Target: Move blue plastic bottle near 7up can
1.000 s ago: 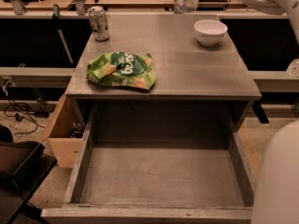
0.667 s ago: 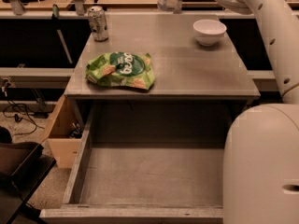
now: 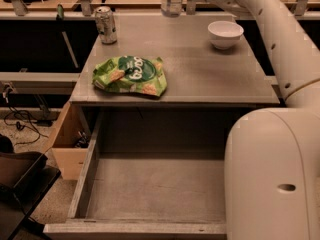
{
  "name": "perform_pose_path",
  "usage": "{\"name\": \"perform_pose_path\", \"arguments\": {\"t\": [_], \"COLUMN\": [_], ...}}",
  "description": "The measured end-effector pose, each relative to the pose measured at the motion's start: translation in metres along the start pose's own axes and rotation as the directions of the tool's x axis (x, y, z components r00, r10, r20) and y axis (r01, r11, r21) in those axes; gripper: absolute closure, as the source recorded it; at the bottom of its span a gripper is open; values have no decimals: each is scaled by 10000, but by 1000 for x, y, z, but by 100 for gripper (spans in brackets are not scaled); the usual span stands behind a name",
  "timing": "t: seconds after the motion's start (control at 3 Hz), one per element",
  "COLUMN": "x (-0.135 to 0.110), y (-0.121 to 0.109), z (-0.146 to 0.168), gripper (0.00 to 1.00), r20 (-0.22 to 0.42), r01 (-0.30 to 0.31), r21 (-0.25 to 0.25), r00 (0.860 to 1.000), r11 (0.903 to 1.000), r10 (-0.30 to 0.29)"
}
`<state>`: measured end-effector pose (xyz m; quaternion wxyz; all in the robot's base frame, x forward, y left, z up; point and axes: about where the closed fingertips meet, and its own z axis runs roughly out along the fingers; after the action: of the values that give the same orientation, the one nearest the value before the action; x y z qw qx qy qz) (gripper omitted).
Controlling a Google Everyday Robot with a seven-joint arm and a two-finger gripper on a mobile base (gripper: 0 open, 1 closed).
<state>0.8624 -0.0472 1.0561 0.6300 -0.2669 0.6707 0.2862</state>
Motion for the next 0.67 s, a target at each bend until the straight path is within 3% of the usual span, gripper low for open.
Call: {"name": "perform_pose_path", "arguments": {"t": [0.67], "x": [55], "y": [1], "z": [68], "gripper": [100], "r20": [-65], "r01": [102], "r21": [-827], "r00": [9999], "r11": [9965], "r10": [-107]}}
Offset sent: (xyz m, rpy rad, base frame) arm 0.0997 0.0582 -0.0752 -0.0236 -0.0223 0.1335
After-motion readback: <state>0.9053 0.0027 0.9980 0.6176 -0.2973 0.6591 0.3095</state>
